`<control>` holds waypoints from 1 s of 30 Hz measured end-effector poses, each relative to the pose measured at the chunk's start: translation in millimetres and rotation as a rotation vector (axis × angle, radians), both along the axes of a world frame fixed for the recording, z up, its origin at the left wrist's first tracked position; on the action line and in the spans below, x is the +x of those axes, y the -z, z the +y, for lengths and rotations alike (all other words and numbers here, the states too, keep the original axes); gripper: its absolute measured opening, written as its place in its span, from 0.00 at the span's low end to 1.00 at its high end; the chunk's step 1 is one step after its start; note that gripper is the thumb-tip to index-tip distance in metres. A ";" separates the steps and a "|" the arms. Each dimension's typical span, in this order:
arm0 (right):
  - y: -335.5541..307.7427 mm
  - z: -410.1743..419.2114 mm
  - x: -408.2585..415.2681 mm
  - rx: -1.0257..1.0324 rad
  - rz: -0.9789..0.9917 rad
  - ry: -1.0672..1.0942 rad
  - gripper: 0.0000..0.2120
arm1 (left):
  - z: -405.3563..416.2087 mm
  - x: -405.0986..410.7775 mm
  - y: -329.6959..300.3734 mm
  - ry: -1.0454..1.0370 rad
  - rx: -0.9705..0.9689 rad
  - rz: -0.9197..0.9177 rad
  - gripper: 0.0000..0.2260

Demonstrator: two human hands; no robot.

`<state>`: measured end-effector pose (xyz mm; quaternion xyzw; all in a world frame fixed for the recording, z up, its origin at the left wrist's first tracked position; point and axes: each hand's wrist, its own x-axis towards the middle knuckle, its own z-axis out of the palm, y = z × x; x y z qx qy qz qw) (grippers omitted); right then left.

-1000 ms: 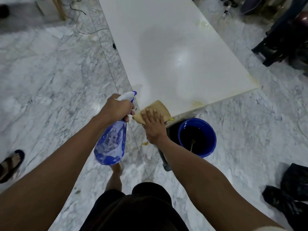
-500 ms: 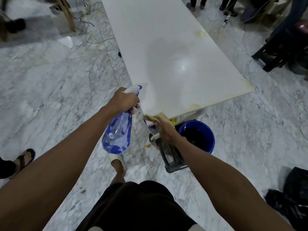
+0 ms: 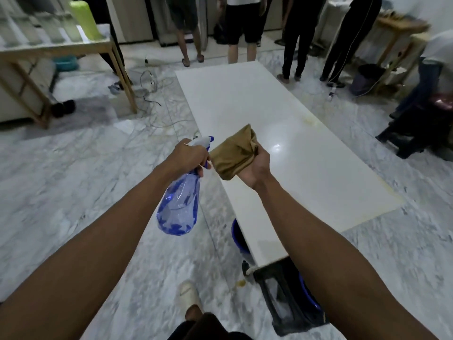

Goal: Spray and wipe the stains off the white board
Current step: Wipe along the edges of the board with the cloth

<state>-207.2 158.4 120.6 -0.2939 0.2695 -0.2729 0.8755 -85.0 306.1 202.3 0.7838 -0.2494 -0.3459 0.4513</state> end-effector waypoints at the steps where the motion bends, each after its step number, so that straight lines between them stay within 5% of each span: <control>1: -7.2 -2.0 25.8 0.009 -0.021 -0.009 0.25 | -2.8 19.4 -7.0 -0.007 -0.002 -0.008 0.12; 15: -79.0 -61.0 297.5 -0.003 -0.190 -0.081 0.30 | -51.3 275.9 -81.8 0.004 -0.001 -0.089 0.07; 20: -74.3 -115.6 383.5 0.126 -0.299 -0.131 0.32 | -101.5 353.7 -83.5 -0.034 -0.049 -0.087 0.09; 25: -65.8 -180.9 469.6 0.249 -0.404 -0.197 0.23 | -164.8 432.1 -81.8 -0.060 -0.085 -0.128 0.06; 30: -39.3 -231.6 552.0 0.299 -0.342 -0.180 0.24 | -214.5 497.0 -74.0 -0.059 -0.071 -0.098 0.08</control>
